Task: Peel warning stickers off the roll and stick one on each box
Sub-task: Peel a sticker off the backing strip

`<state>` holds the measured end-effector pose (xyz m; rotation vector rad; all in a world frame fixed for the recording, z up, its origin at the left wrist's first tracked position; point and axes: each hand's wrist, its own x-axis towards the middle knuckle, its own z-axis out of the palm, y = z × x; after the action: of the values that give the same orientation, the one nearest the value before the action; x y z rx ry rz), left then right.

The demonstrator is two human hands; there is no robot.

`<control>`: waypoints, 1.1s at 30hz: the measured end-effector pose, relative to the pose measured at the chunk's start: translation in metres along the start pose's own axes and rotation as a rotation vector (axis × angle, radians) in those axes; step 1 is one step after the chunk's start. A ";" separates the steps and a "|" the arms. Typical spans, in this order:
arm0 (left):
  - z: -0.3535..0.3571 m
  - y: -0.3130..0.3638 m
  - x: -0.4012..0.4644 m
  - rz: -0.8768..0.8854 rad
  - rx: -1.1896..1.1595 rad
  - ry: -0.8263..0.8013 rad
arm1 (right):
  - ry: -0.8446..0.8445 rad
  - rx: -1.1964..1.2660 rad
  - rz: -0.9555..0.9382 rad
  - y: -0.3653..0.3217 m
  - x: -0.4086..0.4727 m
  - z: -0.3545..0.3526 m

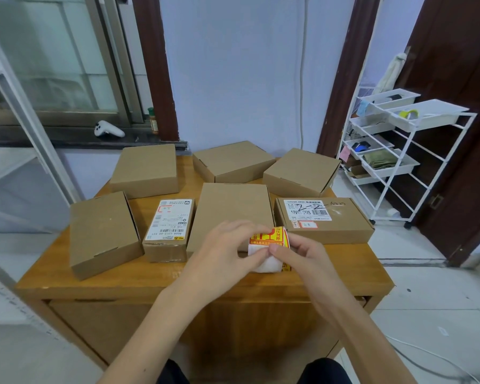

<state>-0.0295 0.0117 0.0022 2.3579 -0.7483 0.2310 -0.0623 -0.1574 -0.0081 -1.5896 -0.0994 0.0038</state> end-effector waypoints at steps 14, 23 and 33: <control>-0.011 -0.001 0.001 -0.014 -0.062 0.022 | -0.051 -0.075 -0.098 0.001 0.002 0.000; -0.009 -0.004 0.007 -0.118 -0.289 0.010 | -0.077 -0.114 -0.101 0.003 0.002 0.002; -0.002 -0.009 0.009 -0.224 -0.458 0.176 | 0.051 -0.114 -0.044 0.002 0.007 0.000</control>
<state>-0.0169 0.0148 0.0016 1.9347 -0.3959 0.1481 -0.0555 -0.1566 -0.0096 -1.6998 -0.0960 -0.0775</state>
